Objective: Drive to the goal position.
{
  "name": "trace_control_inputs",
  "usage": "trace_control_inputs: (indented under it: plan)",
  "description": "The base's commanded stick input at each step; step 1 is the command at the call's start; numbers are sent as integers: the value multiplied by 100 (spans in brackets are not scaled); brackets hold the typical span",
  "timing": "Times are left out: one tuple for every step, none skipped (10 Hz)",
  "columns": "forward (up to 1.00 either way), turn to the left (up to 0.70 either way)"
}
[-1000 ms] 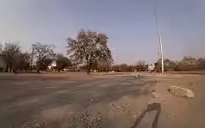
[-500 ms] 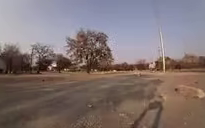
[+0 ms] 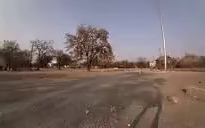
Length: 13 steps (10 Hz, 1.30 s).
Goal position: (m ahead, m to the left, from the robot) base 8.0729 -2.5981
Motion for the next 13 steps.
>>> trace_control_inputs:
  plan:
    - [70,-25]
    - [70,-19]
    - [70,-14]
    - [70,-8]
    - [70,-3]
    - [70,0]
    - [70,0]
    - [70,0]
    - [70,0]
    - [70,0]
    - [70,0]
    - [70,0]
    - [70,0]
